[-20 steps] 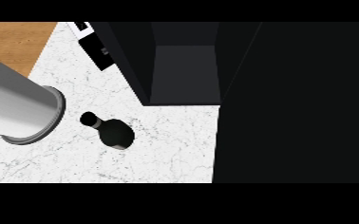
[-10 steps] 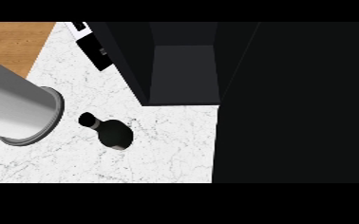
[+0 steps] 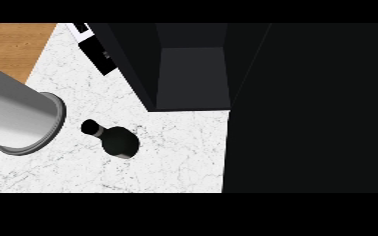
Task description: Pick up the wine, place it into the cabinet and close the cabinet
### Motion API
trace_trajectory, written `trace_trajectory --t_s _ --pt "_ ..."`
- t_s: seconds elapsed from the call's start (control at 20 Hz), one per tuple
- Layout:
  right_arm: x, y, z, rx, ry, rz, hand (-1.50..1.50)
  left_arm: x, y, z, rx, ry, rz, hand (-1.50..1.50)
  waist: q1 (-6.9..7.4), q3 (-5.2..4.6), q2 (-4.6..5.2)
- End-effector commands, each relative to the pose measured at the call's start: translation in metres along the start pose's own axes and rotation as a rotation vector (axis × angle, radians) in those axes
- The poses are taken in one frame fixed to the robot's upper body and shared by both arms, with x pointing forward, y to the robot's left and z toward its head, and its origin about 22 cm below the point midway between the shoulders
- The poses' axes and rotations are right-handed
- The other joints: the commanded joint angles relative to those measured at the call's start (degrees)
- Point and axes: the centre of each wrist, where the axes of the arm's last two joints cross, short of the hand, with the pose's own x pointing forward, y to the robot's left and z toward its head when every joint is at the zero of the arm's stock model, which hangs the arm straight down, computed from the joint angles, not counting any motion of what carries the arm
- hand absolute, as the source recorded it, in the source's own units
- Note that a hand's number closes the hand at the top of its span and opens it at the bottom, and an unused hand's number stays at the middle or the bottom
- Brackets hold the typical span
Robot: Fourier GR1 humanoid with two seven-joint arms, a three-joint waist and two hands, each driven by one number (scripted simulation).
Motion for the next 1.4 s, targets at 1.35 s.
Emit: trace_trajectory --t_s 1.35 --pt "0.021 0.003 0.03 0.045 -0.076 -0.052 -1.5 -0.203 0.076 -0.039 0.133 0.146 -0.168 -1.5 0.05 -0.04 0.22"
